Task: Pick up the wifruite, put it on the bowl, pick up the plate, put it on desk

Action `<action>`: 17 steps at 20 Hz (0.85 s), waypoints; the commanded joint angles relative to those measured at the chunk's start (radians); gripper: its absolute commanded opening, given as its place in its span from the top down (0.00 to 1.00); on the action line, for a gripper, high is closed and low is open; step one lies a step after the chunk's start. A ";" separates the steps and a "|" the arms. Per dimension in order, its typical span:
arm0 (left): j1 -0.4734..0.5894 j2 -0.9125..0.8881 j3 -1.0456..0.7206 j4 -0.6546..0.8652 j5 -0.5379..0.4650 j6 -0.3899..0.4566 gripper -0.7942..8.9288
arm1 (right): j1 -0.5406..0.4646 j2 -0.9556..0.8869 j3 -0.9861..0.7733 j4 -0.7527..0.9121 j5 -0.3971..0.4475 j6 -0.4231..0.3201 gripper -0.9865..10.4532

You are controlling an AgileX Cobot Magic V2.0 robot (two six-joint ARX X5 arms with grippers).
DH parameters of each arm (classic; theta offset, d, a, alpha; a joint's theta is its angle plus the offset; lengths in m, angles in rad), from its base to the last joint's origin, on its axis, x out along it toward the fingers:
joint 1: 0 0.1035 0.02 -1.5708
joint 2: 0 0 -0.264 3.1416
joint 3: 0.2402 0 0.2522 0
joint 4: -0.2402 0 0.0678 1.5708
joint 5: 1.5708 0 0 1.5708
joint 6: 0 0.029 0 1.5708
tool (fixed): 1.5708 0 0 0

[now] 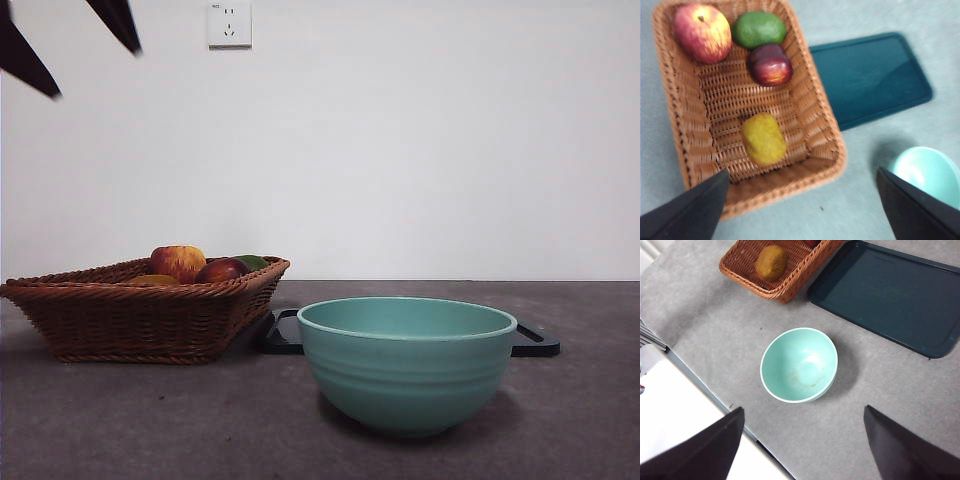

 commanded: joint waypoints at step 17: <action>-0.108 0.554 0.026 0.245 -0.278 -0.075 0.45 | 0.005 0.005 0.016 0.006 -0.004 0.010 0.58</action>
